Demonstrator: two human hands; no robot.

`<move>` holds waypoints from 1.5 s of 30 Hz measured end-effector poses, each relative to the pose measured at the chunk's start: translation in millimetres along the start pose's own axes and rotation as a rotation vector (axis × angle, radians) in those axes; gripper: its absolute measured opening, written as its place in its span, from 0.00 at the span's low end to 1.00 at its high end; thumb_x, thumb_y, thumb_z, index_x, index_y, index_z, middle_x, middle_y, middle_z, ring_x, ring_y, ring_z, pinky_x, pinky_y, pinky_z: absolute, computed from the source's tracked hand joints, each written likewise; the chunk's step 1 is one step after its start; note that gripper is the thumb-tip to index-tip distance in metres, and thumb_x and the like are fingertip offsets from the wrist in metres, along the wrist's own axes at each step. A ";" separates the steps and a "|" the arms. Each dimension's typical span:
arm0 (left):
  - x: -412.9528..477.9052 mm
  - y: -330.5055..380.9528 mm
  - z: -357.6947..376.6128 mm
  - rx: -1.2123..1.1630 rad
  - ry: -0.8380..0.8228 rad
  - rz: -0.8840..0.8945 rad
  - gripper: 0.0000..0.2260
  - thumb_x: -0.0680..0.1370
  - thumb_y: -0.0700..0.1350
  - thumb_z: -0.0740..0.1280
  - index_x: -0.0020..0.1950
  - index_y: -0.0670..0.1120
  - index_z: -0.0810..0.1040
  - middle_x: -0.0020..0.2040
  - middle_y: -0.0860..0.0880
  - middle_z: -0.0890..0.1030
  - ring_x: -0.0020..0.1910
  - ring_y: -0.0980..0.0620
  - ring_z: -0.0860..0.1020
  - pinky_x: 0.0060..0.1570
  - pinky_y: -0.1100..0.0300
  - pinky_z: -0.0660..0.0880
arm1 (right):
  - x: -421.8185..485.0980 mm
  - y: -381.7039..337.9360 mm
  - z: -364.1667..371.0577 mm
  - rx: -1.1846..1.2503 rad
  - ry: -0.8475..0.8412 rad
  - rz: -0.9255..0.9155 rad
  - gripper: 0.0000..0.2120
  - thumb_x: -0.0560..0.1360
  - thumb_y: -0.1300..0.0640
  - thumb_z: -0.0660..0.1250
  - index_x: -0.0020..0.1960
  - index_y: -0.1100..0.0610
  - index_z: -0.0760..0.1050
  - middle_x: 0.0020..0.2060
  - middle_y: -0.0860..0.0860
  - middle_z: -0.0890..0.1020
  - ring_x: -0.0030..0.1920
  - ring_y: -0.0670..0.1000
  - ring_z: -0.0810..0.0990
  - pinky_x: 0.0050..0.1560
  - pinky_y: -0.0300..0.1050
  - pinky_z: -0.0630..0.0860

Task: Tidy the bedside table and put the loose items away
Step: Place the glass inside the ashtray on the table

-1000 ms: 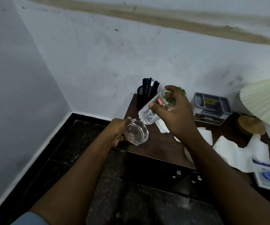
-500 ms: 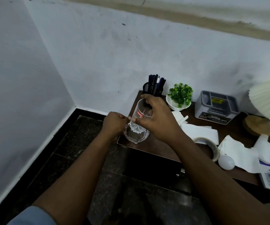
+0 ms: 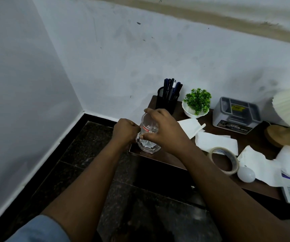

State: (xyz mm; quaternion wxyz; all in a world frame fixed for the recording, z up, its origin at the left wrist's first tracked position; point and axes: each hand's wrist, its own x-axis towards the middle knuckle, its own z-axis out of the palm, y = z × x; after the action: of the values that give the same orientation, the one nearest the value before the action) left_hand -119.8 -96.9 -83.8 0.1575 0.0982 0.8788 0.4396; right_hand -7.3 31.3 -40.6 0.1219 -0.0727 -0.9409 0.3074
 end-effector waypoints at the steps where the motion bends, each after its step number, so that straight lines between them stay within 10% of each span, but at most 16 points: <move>1: 0.1 0.1 -0.3 0.003 -0.001 -0.002 0.09 0.73 0.42 0.75 0.34 0.40 0.85 0.32 0.40 0.84 0.35 0.41 0.85 0.41 0.46 0.84 | 0.5 0.2 1.1 -0.011 -0.005 0.001 0.41 0.69 0.45 0.79 0.78 0.46 0.65 0.68 0.48 0.71 0.65 0.49 0.74 0.63 0.48 0.75; 12: -9.6 11.6 -7.9 -0.079 0.013 -0.008 0.11 0.75 0.42 0.72 0.36 0.37 0.84 0.34 0.37 0.84 0.38 0.36 0.84 0.43 0.42 0.83 | 3.1 6.6 2.6 0.033 -0.071 0.016 0.45 0.67 0.38 0.77 0.78 0.43 0.61 0.72 0.47 0.66 0.69 0.49 0.72 0.61 0.43 0.73; 20: -39.2 83.0 -18.4 -0.505 0.559 0.366 0.16 0.84 0.53 0.61 0.46 0.47 0.84 0.40 0.52 0.84 0.42 0.55 0.83 0.48 0.50 0.79 | -11.3 37.2 -66.7 0.023 0.184 0.168 0.27 0.81 0.38 0.60 0.74 0.52 0.69 0.69 0.53 0.76 0.69 0.51 0.73 0.66 0.47 0.71; 29: -80.5 118.4 64.0 -0.065 0.236 0.966 0.11 0.81 0.46 0.66 0.43 0.43 0.82 0.39 0.50 0.82 0.40 0.51 0.78 0.39 0.57 0.71 | -63.7 110.3 -123.9 -0.183 0.321 0.494 0.12 0.78 0.62 0.63 0.59 0.60 0.81 0.55 0.57 0.85 0.55 0.58 0.81 0.51 0.46 0.74; 37: -56.0 72.7 123.7 0.315 -0.190 0.656 0.16 0.74 0.45 0.73 0.60 0.43 0.82 0.59 0.43 0.84 0.59 0.44 0.79 0.55 0.55 0.73 | -81.7 124.7 -129.5 -0.253 0.310 0.489 0.09 0.79 0.60 0.64 0.54 0.60 0.81 0.50 0.58 0.84 0.51 0.59 0.81 0.51 0.52 0.78; 45: -43.3 75.8 145.2 0.434 -0.078 0.538 0.14 0.74 0.44 0.70 0.59 0.44 0.83 0.58 0.42 0.83 0.59 0.38 0.79 0.57 0.46 0.77 | -76.7 122.4 -120.1 -0.240 0.257 0.441 0.09 0.78 0.58 0.65 0.54 0.58 0.81 0.49 0.55 0.85 0.52 0.57 0.81 0.50 0.48 0.76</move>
State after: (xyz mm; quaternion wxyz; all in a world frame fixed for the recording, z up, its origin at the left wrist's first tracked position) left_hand -24.2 42.4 -96.6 0.0448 0.3745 0.8877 0.2642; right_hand 106.8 180.4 -33.9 0.1608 -0.3280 -0.9089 0.2011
